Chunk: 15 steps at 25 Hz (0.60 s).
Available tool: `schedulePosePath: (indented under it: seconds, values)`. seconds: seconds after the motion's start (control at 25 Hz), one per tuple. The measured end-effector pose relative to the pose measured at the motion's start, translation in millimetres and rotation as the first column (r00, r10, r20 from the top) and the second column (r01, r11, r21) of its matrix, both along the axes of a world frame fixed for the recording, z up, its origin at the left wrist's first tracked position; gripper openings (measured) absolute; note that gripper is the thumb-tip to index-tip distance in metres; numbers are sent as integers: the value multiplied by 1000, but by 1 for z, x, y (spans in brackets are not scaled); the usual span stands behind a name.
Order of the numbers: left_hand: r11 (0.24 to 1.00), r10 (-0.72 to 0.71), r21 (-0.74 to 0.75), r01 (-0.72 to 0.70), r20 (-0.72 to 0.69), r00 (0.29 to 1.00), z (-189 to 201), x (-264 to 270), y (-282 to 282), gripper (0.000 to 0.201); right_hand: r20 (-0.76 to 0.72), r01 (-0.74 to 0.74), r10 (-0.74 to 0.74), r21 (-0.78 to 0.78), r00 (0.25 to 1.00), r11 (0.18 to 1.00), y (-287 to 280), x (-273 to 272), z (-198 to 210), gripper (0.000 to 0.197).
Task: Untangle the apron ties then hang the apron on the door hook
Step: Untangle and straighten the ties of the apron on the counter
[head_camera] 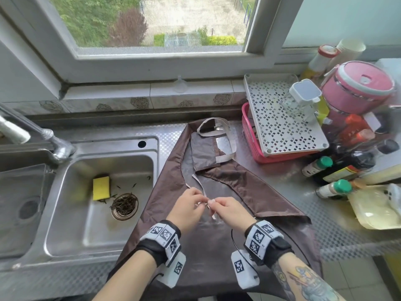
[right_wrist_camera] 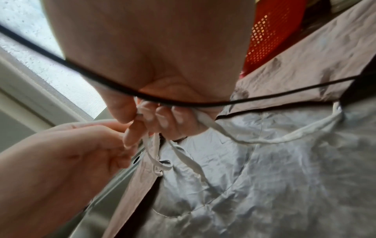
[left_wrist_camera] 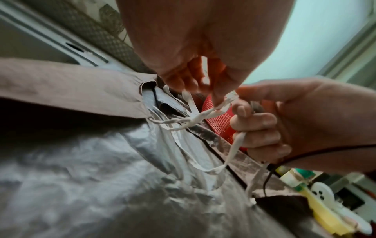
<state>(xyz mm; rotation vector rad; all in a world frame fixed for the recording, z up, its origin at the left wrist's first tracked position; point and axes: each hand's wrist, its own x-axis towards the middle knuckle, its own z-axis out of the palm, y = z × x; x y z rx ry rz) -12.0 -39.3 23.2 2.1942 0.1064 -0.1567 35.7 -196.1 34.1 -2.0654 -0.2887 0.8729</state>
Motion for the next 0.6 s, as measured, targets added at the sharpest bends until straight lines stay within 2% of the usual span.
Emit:
schedulePosePath:
  seconds: [0.08,0.2,0.32,0.36,0.44,0.52,0.56,0.6]
  values:
    - [995,-37,-96,23,-153,987,1,0,-1,19,-59,38,-35,51,998,998,-3,2,-5,37]
    - [981,-20,-190,-44,-321,947,1,2,2,14,-25,43,-44,-41,999,998,-9,4,-7,31]
    - [997,38,-51,-52,-254,967,3,7,9,23,45,114,-110,-85,993,990,-16,4,-9,23]
    - [997,64,-34,-73,-216,974,4,8,12,27,104,155,-143,-115,984,981,-19,5,-11,20]
    - [977,158,-110,-181,-193,968,7,9,22,38,320,214,-156,-156,935,964,-30,4,-14,23]
    - [864,325,-314,-394,-249,912,15,8,31,48,555,195,-63,-181,830,964,-47,3,-19,19]
    - [806,381,-367,-464,-278,882,20,8,35,48,636,172,3,-213,772,962,-57,2,-19,17]
    - [801,407,-343,-491,-288,867,25,9,40,48,682,162,69,-269,728,949,-66,1,-20,18]
